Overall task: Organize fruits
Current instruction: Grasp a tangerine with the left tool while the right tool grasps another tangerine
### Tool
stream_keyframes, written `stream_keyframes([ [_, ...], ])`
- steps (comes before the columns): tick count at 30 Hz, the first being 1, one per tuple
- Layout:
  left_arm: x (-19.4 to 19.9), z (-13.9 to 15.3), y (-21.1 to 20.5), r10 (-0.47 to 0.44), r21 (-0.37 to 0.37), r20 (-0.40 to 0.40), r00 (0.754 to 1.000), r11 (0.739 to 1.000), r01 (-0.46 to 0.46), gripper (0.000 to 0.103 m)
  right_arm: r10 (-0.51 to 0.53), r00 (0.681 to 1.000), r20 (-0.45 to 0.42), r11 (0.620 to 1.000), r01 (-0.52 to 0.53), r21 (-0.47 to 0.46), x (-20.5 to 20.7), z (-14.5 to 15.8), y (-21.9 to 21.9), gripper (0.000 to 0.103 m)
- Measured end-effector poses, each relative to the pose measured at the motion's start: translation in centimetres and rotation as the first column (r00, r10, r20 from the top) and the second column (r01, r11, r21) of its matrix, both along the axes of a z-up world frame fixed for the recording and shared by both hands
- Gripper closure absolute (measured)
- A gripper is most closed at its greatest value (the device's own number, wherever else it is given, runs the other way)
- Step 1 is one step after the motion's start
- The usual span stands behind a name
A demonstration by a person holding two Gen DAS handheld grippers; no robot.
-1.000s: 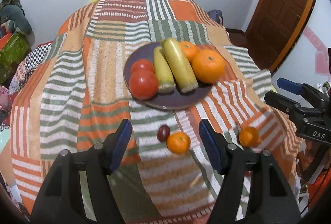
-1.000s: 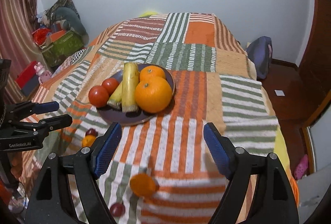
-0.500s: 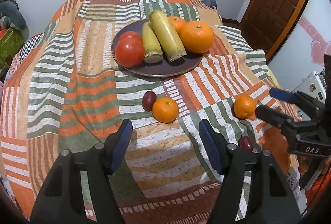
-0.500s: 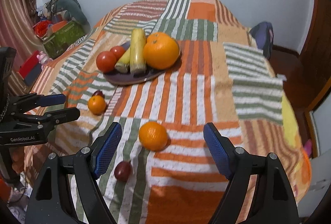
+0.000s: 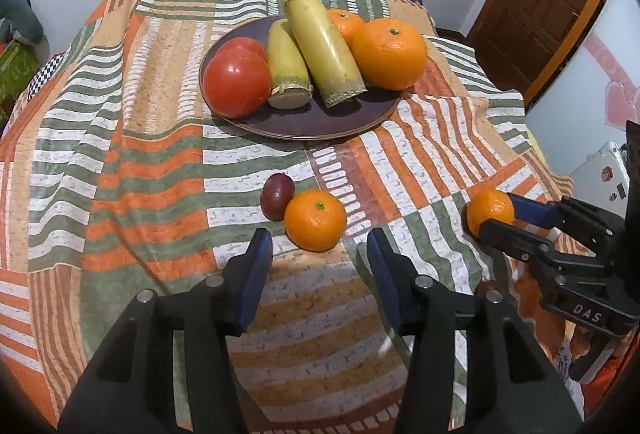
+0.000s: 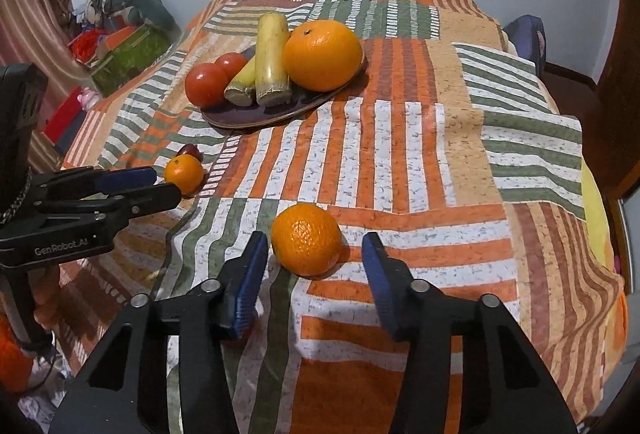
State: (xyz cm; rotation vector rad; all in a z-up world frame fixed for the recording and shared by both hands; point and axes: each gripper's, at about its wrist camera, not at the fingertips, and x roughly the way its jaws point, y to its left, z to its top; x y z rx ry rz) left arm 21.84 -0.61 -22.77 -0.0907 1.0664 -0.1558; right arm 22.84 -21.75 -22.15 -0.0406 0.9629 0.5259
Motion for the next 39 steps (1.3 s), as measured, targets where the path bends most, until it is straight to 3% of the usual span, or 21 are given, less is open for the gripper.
stream_keyframes([
  [5,0.6,-0.5,0.2,0.016,-0.018,-0.015,1.000,1.000,-0.016,0.061,0.012,1.000,0.013,1.000,-0.012,0.003,0.1,0.2,0.5,0.069],
  [7,0.5,-0.5,0.1,0.015,-0.015,-0.011,1.000,1.000,-0.015,0.071,0.016,1.000,0.018,1.000,-0.016,-0.003,0.1,0.2,0.6,0.069],
  [19,-0.2,1.3,0.7,0.006,-0.025,0.036,0.999,1.000,-0.005,0.073,0.017,0.998,0.052,1.000,-0.017,0.011,0.4,1.8,0.5,0.069],
  [22,-0.3,1.9,1.0,0.000,-0.031,0.049,0.999,1.000,0.001,0.081,0.019,0.998,0.068,1.000,-0.020,0.015,0.7,2.3,0.7,0.069],
  [27,-0.2,1.2,0.9,-0.019,-0.024,0.019,1.000,1.000,0.019,0.081,0.020,0.997,0.073,1.000,-0.022,0.022,1.1,2.5,1.2,0.069],
  [31,-0.1,0.3,0.4,-0.032,-0.032,-0.010,0.999,0.999,0.031,0.073,0.025,0.997,0.067,1.000,-0.026,0.017,1.1,2.2,1.3,0.069],
  [39,1.4,1.6,0.5,-0.025,-0.026,0.032,0.999,0.999,0.026,0.073,0.011,0.998,0.061,1.000,-0.013,0.019,1.6,2.0,0.5,0.069],
])
